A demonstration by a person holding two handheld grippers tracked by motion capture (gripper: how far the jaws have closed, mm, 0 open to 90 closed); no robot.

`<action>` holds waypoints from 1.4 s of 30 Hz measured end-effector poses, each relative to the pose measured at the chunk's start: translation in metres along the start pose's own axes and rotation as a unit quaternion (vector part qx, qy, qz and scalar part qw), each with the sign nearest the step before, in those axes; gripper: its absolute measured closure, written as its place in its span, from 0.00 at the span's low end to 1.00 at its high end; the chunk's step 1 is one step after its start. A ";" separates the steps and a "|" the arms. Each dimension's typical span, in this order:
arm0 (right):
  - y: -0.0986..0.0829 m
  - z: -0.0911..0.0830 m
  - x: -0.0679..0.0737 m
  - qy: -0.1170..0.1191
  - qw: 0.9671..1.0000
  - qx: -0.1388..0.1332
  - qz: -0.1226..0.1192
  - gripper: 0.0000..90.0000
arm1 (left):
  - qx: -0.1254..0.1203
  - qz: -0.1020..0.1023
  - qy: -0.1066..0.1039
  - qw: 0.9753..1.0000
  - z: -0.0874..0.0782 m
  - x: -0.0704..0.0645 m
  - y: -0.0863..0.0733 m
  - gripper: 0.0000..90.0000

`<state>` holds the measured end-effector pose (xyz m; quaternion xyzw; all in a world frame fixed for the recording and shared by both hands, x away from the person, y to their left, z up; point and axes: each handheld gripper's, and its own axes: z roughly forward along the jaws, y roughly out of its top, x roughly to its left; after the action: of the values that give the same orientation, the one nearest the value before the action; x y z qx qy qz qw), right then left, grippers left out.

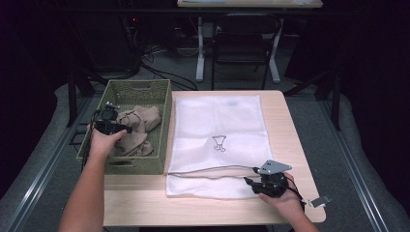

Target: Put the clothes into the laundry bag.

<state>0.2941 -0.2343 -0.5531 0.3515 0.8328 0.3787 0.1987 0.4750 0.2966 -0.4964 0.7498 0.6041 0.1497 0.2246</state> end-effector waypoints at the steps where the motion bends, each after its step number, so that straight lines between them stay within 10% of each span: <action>1: 0.000 0.000 0.000 0.000 1.000 0.000 0.000 0.54 | 0.002 -0.003 -0.002 1.000 0.000 0.000 0.001 0.38; 42: -0.006 -0.005 0.001 -0.004 1.000 0.001 0.004 0.54 | 0.113 -0.019 0.002 0.993 0.039 -0.001 0.012 0.29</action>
<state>0.2875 -0.2387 -0.5543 0.3567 0.8309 0.3773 0.1999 0.5042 0.2876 -0.5239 0.7582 0.6320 0.0777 0.1402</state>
